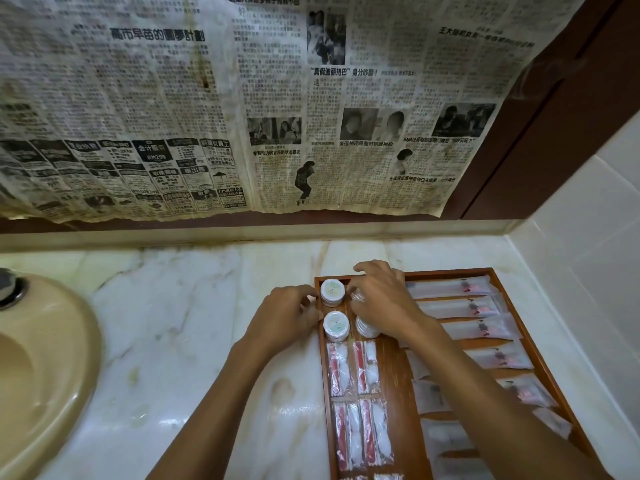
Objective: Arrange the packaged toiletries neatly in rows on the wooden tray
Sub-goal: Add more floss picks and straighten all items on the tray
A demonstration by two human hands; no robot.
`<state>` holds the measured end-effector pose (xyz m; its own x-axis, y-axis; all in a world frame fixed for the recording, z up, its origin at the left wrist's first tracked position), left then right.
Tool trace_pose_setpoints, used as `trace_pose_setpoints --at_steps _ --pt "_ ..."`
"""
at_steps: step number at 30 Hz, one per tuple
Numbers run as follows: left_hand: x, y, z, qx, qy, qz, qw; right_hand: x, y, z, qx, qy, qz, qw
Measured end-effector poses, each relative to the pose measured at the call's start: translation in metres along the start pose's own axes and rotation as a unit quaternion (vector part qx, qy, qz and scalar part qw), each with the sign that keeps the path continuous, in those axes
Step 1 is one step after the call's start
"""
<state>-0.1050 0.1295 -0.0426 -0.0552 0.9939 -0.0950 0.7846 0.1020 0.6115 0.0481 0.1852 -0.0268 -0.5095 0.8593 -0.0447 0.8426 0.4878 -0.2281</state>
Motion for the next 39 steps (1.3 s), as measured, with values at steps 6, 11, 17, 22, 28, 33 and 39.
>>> trace_pose_setpoints --at_steps 6,11,17,22,28,33,39 --pt "-0.032 -0.002 0.014 -0.009 -0.011 0.028 1.0 -0.027 -0.005 0.013 -0.001 -0.049 -0.067 0.997" --pt "-0.029 0.014 0.016 0.02 -0.013 0.047 0.999 -0.026 -0.011 0.023 -0.022 -0.062 -0.077 0.995" --pt "-0.024 0.024 0.014 0.047 -0.015 0.056 0.997 -0.022 -0.013 0.027 -0.029 -0.074 -0.079 0.994" --pt "-0.023 0.026 0.013 0.056 -0.019 0.056 0.997 -0.02 -0.013 0.03 -0.027 -0.079 -0.078 0.993" --pt "-0.021 0.026 0.014 0.062 -0.017 0.049 0.997 -0.017 -0.011 0.033 -0.022 -0.074 -0.074 0.994" --pt "-0.024 0.023 0.013 0.049 -0.005 0.049 0.998 -0.021 -0.01 0.022 -0.015 -0.071 -0.068 0.995" --pt "-0.065 0.011 0.016 0.023 0.068 0.031 0.997 -0.072 0.001 -0.015 0.023 0.098 -0.008 0.995"
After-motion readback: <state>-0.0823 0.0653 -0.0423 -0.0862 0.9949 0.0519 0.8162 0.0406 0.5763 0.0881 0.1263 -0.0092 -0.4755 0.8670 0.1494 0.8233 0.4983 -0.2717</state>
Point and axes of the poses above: each hand's wrist, its own x-axis towards the middle knuckle, its own z-axis out of the palm, y = z × x, the point moved 7 cm from there along x, towards the middle knuckle, and after that the axes turned 2 degrees about y, right-handed, at the moved point
